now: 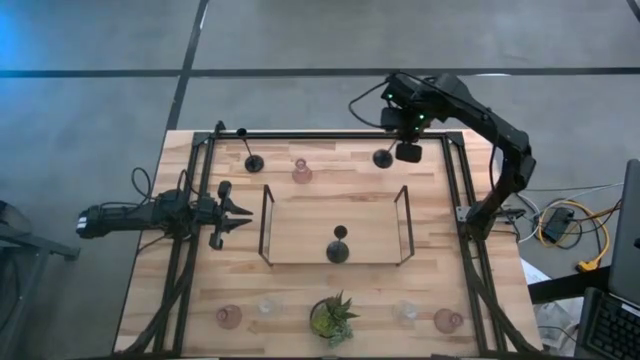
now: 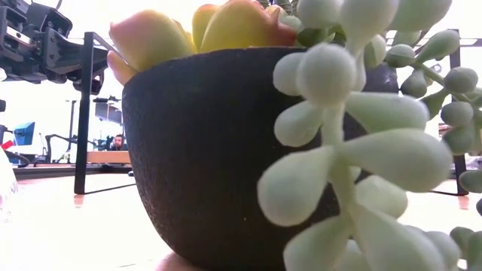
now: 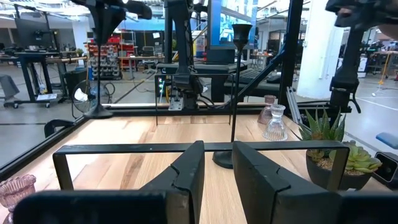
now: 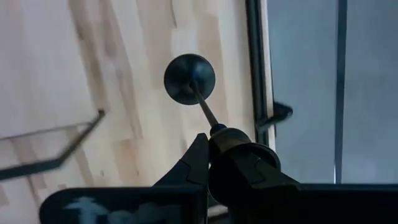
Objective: Pick & Place candle stick holders
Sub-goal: Put the right black candle holder on the shelf
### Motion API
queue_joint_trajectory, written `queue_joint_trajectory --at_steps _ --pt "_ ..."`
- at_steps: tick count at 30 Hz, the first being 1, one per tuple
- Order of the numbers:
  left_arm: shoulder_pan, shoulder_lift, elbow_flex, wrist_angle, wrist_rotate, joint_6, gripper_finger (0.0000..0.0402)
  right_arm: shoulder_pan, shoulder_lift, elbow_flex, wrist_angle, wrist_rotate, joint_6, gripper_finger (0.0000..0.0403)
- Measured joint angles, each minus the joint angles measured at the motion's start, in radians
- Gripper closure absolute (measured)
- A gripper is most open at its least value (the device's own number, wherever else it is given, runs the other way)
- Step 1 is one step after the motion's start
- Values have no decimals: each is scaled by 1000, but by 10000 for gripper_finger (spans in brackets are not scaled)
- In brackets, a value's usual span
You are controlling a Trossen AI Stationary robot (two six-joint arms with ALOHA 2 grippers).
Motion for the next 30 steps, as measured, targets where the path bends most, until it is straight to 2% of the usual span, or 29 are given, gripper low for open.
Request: queue_joint_trajectory --at_steps 7,12,17,30 --pt "0 0 0 0 0 0 314 113 18 34 0 -8 42 389" --pt "0 0 0 0 0 0 314 187 -8 27 -1 -63 93 389" --pt "0 0 0 0 0 0 314 233 -28 27 -1 -70 141 389" --pt "0 0 0 0 0 0 314 322 -77 -4 0 -179 279 389"
